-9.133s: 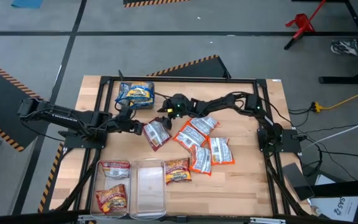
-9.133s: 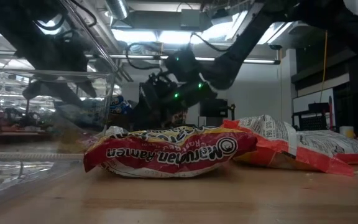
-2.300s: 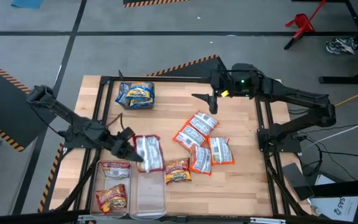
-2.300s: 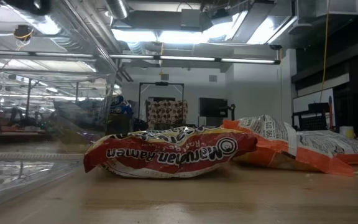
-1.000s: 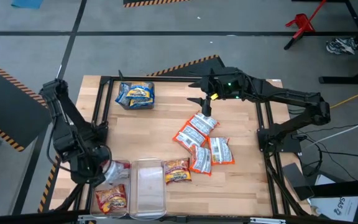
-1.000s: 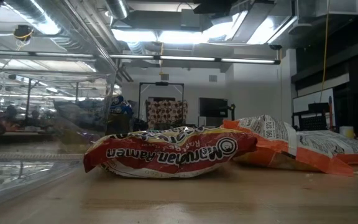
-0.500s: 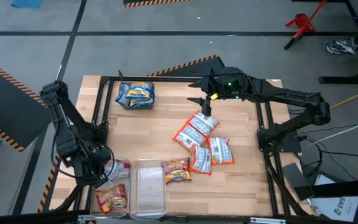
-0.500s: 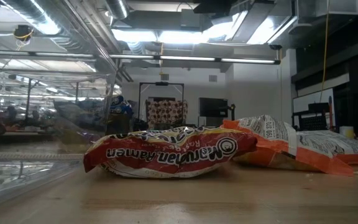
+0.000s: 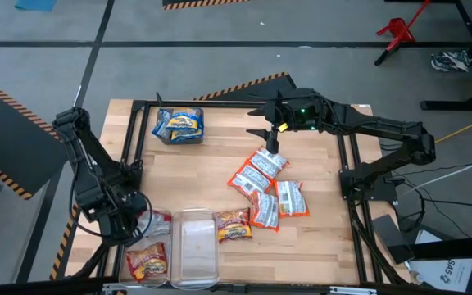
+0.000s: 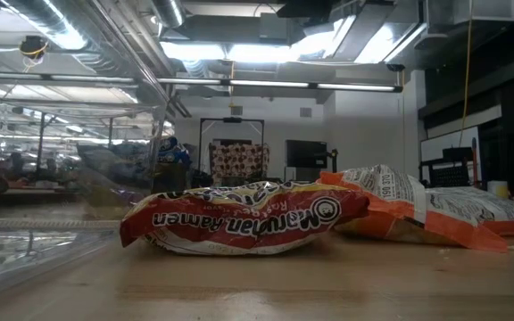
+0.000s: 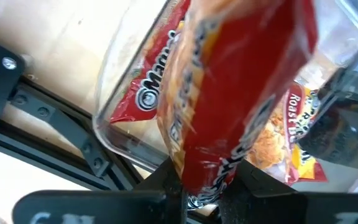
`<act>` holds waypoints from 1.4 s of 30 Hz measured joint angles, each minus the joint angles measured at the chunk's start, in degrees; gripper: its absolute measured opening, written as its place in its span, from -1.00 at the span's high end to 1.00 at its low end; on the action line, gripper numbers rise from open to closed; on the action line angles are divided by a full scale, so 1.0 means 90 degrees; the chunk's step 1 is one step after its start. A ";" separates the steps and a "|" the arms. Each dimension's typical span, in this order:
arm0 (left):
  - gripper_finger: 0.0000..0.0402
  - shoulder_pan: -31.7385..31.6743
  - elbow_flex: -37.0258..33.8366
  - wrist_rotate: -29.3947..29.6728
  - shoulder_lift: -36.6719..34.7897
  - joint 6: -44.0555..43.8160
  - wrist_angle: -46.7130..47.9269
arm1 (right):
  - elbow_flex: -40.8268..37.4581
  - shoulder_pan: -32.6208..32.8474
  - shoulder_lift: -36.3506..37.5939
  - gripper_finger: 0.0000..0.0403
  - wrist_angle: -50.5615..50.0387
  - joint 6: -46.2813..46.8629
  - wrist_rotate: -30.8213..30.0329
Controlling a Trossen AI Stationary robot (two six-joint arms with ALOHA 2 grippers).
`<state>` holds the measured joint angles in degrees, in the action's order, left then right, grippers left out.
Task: Sort Maruchan noodles
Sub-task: Put the red noodle pack into the left transparent bin, then put the orange noodle pack into the right transparent bin
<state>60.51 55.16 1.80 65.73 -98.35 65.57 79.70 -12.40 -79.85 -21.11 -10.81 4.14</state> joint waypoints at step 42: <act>0.42 -0.1064 0.0000 -0.1492 -0.0007 0.2714 0.0314 | 0.0002 0.0000 -0.0301 -0.21 0.0128 -0.0339 0.0689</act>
<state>50.94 55.16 -11.62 65.68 -73.92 68.39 79.72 -12.40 -82.56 -19.96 -13.86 10.34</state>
